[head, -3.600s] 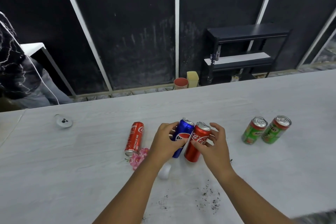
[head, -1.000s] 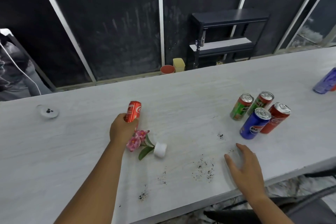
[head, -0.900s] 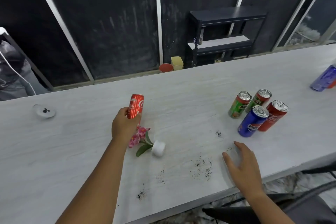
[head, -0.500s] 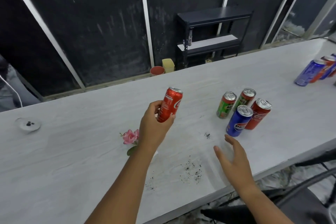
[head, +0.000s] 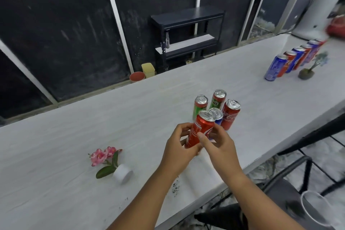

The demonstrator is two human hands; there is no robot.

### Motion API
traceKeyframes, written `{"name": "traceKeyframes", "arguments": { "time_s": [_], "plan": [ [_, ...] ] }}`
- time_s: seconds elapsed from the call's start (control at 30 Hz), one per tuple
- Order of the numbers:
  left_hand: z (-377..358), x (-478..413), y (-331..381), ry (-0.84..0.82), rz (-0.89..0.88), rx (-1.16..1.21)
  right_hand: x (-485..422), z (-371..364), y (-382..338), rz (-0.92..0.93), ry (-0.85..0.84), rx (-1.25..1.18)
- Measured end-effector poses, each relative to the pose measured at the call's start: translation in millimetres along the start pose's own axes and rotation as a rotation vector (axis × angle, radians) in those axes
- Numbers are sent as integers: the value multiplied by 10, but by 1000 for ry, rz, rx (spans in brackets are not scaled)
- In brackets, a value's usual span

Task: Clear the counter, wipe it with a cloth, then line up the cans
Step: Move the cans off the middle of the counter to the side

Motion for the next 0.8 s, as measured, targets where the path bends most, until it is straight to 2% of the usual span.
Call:
{"name": "traceKeyframes", "arguments": {
  "time_s": [0.13,0.27,0.4,0.53,0.67,0.8],
  "plan": [
    [-134,-57,-92,-74,38,-32,-40,163,82,4,38,-5],
    [-32,-179,-151,-145,-10,-325,-47,354,244,-4,111,22],
    [543,-295,-303,-29,-54,-664,-92,717,430,-29,218,79],
    [1110,-270,-527,103,-23,-972,-205,1087,654,-65,321,155],
    [1191,-189,-683,139,-83,-1080,-298,1249,840,-86,352,187],
    [1172,-152,-739,174,-107,-1081,-339,1295,893,-85,308,244]
  ]
}}
Point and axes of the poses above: each hand's wrist, its own x-axis away from the middle knuckle, its own z-axis out of the back of the hand, y = z × x, the point moved 4 cm from there along -x, towards the middle knuckle, and after that the axes turned 11 degrees about x, right-handed, at the moved point
